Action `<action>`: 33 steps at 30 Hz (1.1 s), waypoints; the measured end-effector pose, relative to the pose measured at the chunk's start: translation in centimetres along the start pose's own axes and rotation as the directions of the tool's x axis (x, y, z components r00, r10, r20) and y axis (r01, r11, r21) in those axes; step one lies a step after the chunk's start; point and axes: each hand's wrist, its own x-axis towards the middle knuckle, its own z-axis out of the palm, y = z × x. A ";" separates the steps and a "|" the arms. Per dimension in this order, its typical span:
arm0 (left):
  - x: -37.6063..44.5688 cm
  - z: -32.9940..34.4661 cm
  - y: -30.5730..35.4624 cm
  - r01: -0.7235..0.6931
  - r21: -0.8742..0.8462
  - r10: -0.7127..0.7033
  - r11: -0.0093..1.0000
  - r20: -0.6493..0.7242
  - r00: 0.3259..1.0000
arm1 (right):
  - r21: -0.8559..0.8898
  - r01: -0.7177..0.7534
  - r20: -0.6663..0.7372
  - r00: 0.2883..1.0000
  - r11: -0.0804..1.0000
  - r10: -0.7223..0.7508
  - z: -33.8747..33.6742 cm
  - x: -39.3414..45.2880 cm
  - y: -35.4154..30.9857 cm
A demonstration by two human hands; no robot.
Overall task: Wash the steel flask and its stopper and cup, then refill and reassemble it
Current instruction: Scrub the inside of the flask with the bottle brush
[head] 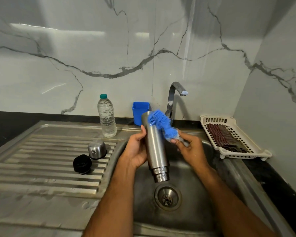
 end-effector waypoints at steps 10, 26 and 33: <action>0.2 -0.9 1.0 -0.020 -0.093 0.006 0.995 -0.151 0.989 | -0.130 0.110 0.334 0.940 0.985 -0.061 -0.6 -1.6 0.8; 0.3 0.9 -1.2 -0.140 0.379 0.196 0.915 -0.114 0.974 | -0.420 0.214 -0.119 0.950 0.882 -0.287 1.1 -1.4 -1.4; 0.4 1.2 -1.5 -0.161 0.284 0.198 0.945 -0.109 0.974 | -0.349 0.075 -0.258 0.951 0.934 -0.172 1.7 -1.3 -2.1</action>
